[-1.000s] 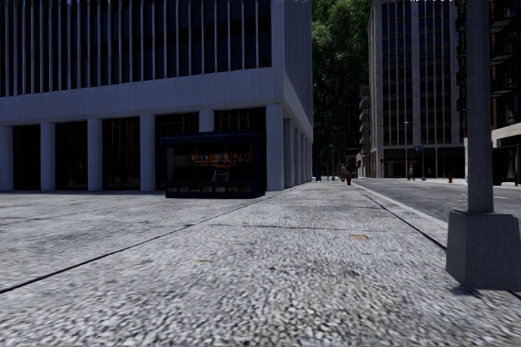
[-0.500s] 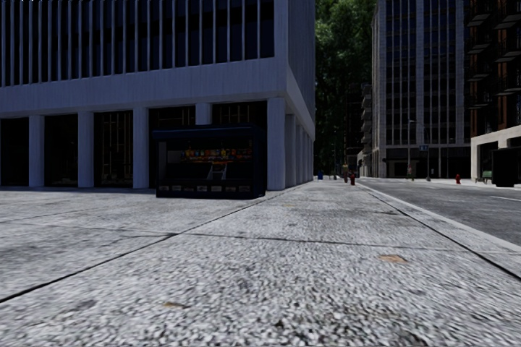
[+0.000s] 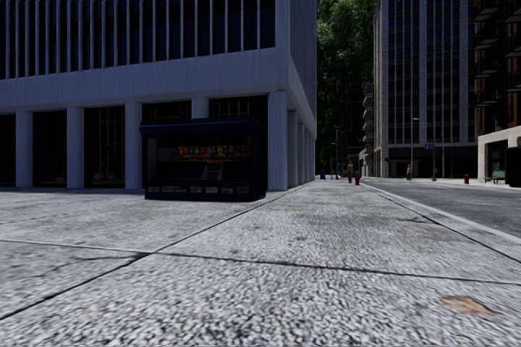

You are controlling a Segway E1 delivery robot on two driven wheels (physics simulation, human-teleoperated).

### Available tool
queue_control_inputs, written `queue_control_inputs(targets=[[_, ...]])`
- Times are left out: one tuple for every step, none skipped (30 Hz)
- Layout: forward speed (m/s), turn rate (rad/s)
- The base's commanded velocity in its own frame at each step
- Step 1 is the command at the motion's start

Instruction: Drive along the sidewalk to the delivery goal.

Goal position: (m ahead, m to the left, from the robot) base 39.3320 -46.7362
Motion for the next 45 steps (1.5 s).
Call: queue_control_inputs(targets=[[1.87,0.0],[1.87,0.0],[1.9,0.0],[2.0,0.0],[2.0,0.0],[2.0,0.0],[2.0,0.0],[2.0,0.0],[2.0,0.0],[2.0,0.0],[2.0,0.0],[2.0,0.0],[2.0,0.0],[2.0,0.0],[2.0,0.0],[2.0,0.0],[2.0,-0.16],[2.0,-0.23],[2.0,-0.26],[2.0,-0.26],[2.0,-0.27],[2.0,-0.27],[2.0,-0.27],[2.0,-0.27],[2.0,-0.27],[2.0,-0.27],[2.0,-0.27],[2.0,-0.27],[2.0,-0.27],[2.0,-0.27],[2.0,-0.27],[2.0,-0.27],[2.0,-0.27],[2.0,-0.27],[2.0,-0.27],[2.0,-0.27],[2.0,-0.27],[2.0,-0.27],[2.0,-0.27],[2.0,-0.27],[2.0,-0.27],[2.0,-0.27],[2.0,-0.27],[2.0,-0.27],[2.0,-0.27]])
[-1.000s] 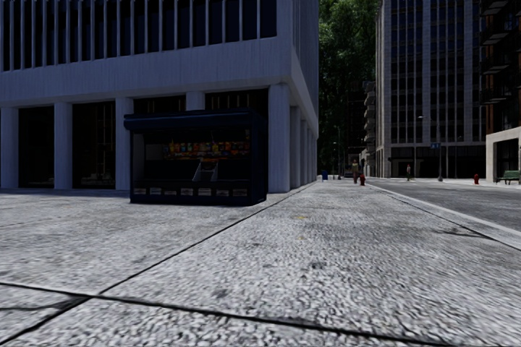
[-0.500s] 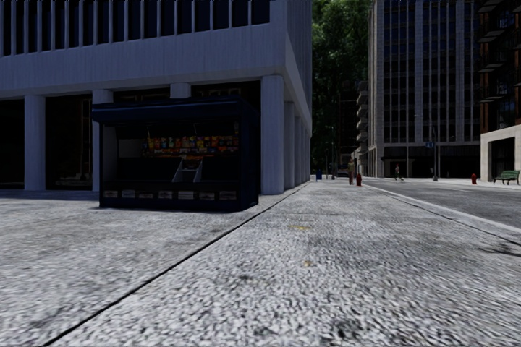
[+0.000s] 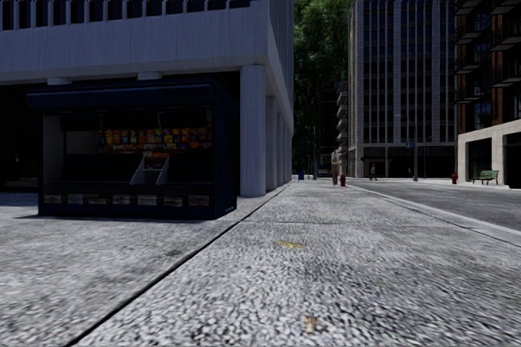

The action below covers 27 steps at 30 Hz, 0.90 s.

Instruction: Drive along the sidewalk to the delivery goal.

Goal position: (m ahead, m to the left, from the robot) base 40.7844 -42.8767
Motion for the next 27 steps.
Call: queue_control_inputs(targets=[[2.0,-0.27],[2.0,-0.27],[2.0,-0.27],[2.0,-0.27],[2.0,-0.27],[2.0,-0.27],[2.0,-0.27],[2.0,0.0],[2.0,0.0],[2.0,0.0],[2.0,0.0],[2.0,0.0],[2.0,0.0],[2.0,0.0],[2.0,0.0],[2.0,0.0],[2.0,0.0],[2.0,0.0],[2.0,0.0],[2.0,0.0],[2.0,0.0],[2.0,0.0],[2.0,0.0],[2.0,0.0],[2.0,0.0],[2.0,0.0],[2.0,0.0]])
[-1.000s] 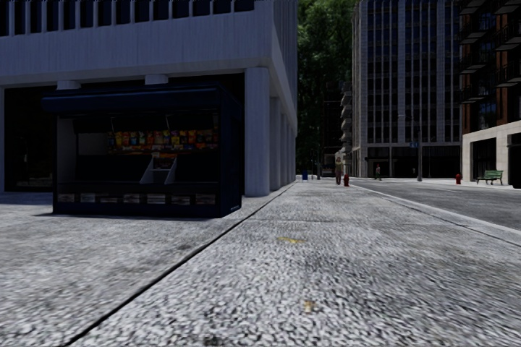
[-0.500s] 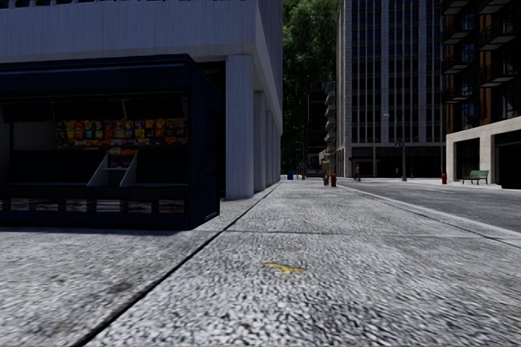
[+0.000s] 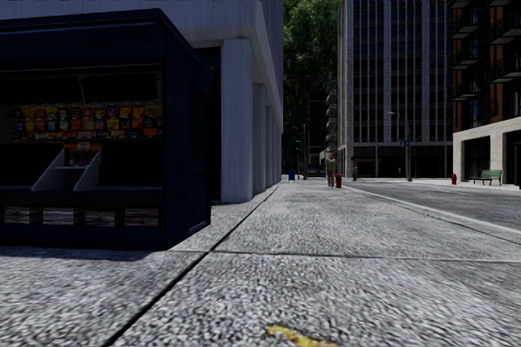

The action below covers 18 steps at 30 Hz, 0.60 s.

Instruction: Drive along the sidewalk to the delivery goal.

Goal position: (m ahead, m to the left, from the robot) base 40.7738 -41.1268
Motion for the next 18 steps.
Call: queue_control_inputs(targets=[[2.0,0.0],[2.0,0.0],[2.0,0.0],[2.0,-0.08],[2.0,-0.23],[2.0,-0.23],[2.0,-0.32],[2.0,-0.36],[2.0,-0.36],[2.0,-0.37],[2.0,-0.37],[2.0,-0.37],[2.0,-0.37],[2.0,-0.37],[2.0,-0.37],[2.0,-0.37],[2.0,-0.37],[2.0,-0.37]])
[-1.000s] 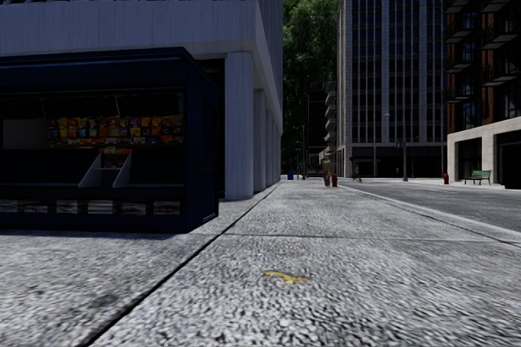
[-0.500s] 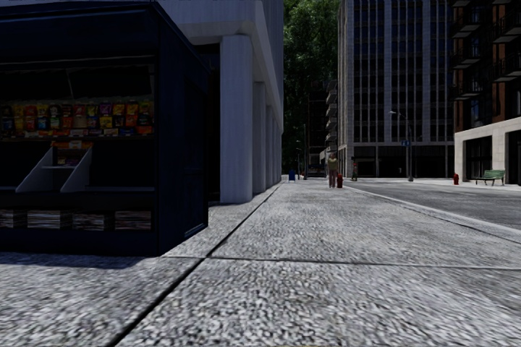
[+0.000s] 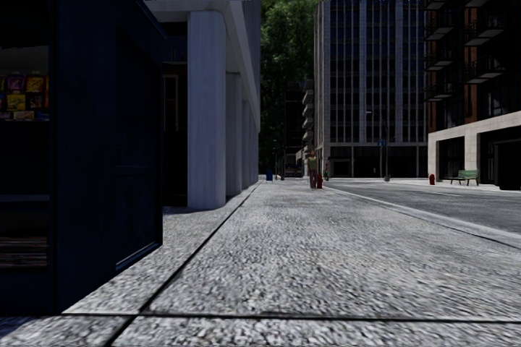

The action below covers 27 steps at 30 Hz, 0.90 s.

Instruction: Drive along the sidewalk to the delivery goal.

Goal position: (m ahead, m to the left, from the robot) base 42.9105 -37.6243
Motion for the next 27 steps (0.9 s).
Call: queue_control_inputs(targets=[[2.0,-0.37],[2.0,-0.37],[2.0,-0.37],[2.0,-0.37],[2.0,-0.31],[2.0,-0.31],[2.0,0.0],[2.0,0.0],[2.0,0.0],[2.0,0.0],[2.0,0.0],[2.0,0.0],[2.0,0.0],[2.0,0.0],[2.0,0.0],[2.0,0.0],[2.0,0.0],[2.0,0.0],[2.0,0.0],[2.0,0.0],[2.0,0.0],[2.0,0.0],[2.0,0.0],[2.0,0.0],[2.0,0.4],[2.0,0.8],[2.0,0.84]])
